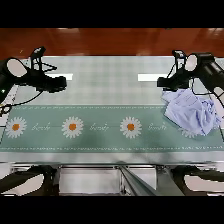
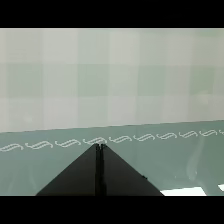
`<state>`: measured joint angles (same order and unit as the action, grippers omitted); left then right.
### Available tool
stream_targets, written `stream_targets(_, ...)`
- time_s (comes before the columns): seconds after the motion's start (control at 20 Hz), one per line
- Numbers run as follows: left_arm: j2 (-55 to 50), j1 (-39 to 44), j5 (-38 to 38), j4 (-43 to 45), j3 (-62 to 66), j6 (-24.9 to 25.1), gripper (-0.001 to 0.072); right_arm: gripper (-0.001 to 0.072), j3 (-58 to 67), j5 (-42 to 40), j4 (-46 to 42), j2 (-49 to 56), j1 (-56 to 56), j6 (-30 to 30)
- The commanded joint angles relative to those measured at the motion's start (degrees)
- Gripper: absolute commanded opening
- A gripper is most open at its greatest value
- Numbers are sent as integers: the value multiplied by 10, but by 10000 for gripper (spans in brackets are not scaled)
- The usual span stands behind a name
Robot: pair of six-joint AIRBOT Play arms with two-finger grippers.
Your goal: Fold the shirts.
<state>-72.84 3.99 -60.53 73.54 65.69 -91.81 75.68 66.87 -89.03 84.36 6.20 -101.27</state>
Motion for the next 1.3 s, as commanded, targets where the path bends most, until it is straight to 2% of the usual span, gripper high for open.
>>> stream_targets(0.0,0,0,0,0,0,0,18,37,0,0,0,0,0,0)
stream_targets(0.8,-2,0,16,0,0,0,18,37,0,0,0,0,0,0)
stream_targets(0.95,-5,1,50,0,0,0,18,37,0,-72,0,0,0,0)
stream_targets(1.0,-6,1,53,-1,0,0,18,43,3,-95,-1,0,0,1)
stream_targets(1.05,-7,0,57,0,0,0,20,162,11,-121,-10,0,-1,18)
stream_targets(1.1,-7,-1,50,0,1,0,92,413,29,-125,-36,0,-1,36)
stream_targets(1.2,-6,-9,12,1,6,1,502,417,80,-103,-151,-4,-3,45)
stream_targets(1.25,-6,-17,-31,5,13,10,507,417,100,-78,-206,-6,-9,45)
